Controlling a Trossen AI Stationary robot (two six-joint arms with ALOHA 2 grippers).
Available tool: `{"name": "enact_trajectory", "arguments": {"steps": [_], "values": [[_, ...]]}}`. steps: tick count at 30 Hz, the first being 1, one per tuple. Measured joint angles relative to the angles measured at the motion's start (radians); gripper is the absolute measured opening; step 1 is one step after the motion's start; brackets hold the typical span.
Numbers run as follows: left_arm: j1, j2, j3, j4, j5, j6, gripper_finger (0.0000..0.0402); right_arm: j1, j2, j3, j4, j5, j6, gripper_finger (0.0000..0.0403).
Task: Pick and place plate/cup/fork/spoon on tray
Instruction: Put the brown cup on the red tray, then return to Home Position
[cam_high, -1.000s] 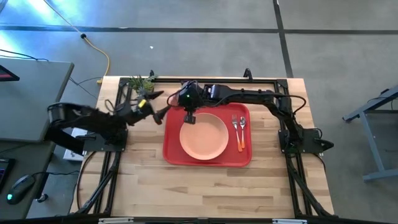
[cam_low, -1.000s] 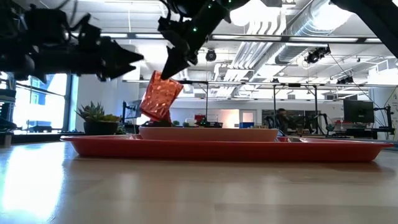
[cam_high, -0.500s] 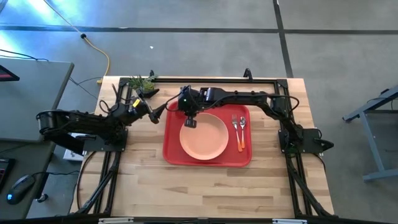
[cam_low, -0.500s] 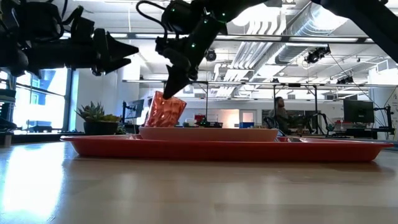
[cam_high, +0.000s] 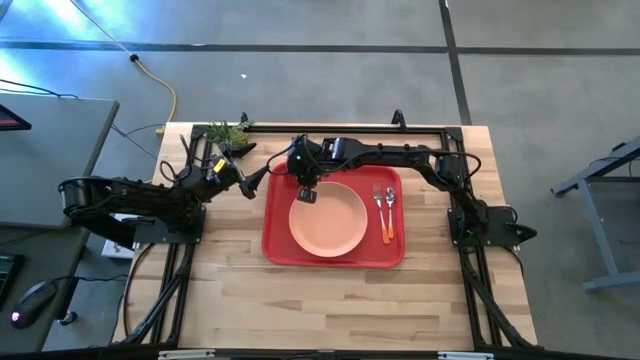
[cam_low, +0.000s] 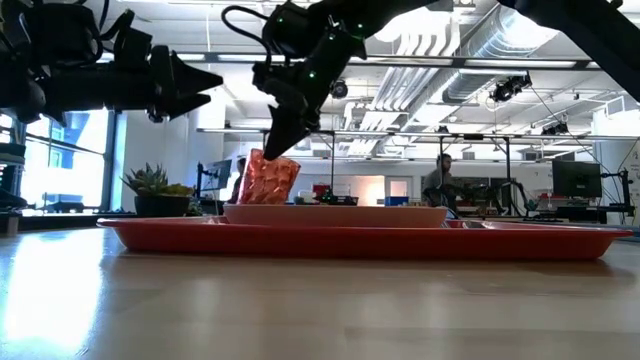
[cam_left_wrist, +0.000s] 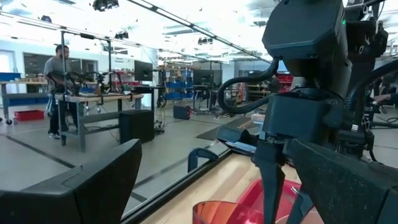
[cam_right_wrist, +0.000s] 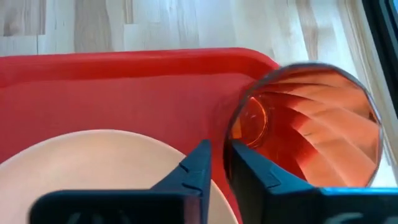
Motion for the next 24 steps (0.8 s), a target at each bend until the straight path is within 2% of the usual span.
{"name": "enact_trajectory", "arguments": {"steps": [9, 13, 17, 20, 24], "values": [[0.0, 0.0, 0.0, 0.0, 0.0, -0.024, 0.04, 0.0, 0.0, 0.0, 0.052, 0.042, 0.015, 0.0111], [0.0, -0.002, 0.0, 0.0, -0.007, -0.076, 0.04, 0.005, -0.011, 0.0, 0.072, 0.074, 0.091, 0.0113], [-0.002, -0.005, 0.0, 0.004, -0.008, -0.103, 0.0398, 0.039, -0.058, 0.0, 0.087, 0.111, 0.087, 0.0112], [-0.002, -0.018, 0.001, 0.006, 0.002, -0.11, 0.0382, 0.064, -0.123, -0.01, 0.074, 0.128, 0.072, 0.0111], [-0.002, -0.04, 0.001, 0.005, 0.083, -0.156, 0.0333, 0.087, -0.266, -0.113, 0.097, 0.177, 0.068, 0.0093]]}}
